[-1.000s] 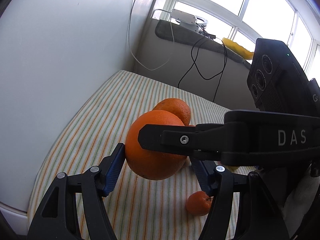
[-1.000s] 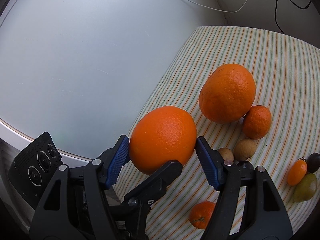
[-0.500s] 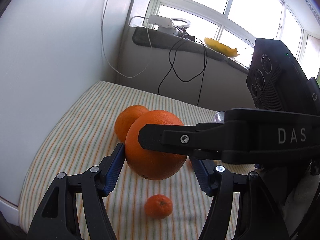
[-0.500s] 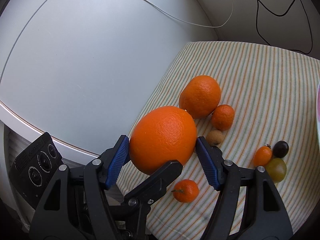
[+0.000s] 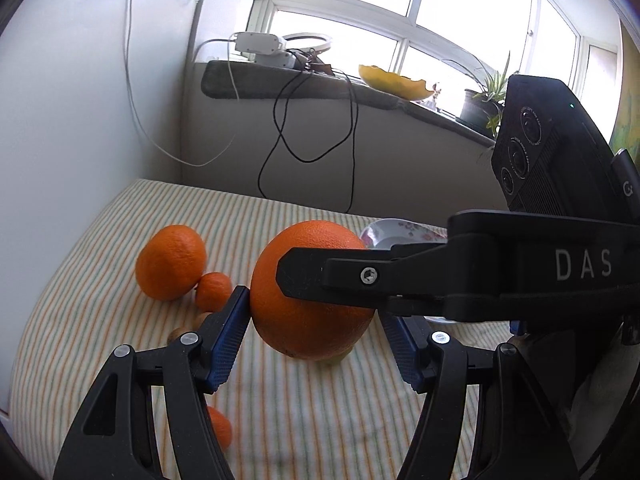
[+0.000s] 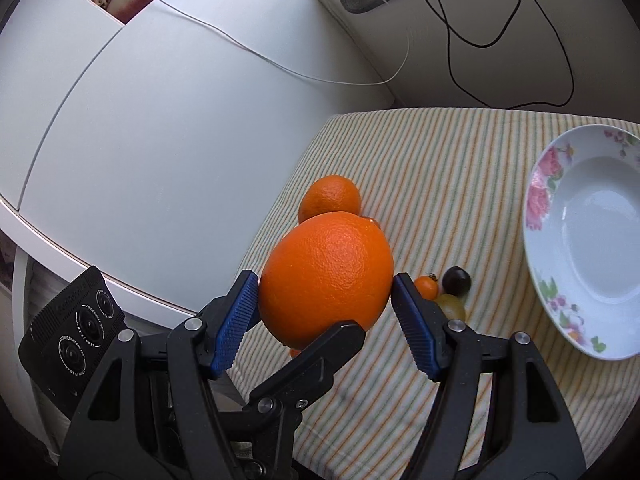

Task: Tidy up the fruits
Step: 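Lift the large orange with the right tool and carry it over the plate, then lower the large orange onto the plate and open the right tool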

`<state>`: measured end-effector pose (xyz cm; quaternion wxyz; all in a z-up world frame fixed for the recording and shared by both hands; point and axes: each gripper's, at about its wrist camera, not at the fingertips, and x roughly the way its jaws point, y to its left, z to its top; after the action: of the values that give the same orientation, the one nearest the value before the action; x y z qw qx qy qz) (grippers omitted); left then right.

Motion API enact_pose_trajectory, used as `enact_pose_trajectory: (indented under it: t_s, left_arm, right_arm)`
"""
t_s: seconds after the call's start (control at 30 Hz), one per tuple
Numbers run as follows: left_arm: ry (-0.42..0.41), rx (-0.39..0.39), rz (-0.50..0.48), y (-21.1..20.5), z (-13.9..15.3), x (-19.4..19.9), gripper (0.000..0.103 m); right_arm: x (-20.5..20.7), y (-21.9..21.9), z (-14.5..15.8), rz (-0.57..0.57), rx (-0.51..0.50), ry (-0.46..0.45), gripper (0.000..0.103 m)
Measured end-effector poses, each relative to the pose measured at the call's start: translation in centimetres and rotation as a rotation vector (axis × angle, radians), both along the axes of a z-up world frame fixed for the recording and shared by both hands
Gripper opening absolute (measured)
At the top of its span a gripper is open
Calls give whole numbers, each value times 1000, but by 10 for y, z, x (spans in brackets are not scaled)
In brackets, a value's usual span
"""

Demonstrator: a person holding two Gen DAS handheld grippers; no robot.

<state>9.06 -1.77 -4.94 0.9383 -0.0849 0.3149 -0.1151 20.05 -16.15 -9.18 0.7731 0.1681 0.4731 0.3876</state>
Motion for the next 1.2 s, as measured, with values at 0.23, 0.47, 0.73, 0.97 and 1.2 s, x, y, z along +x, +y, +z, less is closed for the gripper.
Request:
enact_pose_trajectory:
  t_s: [0.23, 0.47, 0.73, 0.97, 1.2]
  left_arm:
    - [0, -4, -49, -35, -2, 16, 65]
    - [8, -7, -97, -69, -6, 30, 65]
    - [22, -9, -137, -102, -12, 45, 65]
    - [43, -12, -166, -126, -20, 62, 65]
    - [65, -14, -178, -139, -28, 83, 65]
  right_arm:
    - [3, -47, 3, -52, 2, 0, 72]
    - [12, -85, -2, -106, 0, 12, 72]
    - [27, -119, -11, -150, -5, 24, 72]
    - [44, -143, -19, -175, -16, 32, 72]
    - [62, -158, -26, -195, -24, 41, 72]
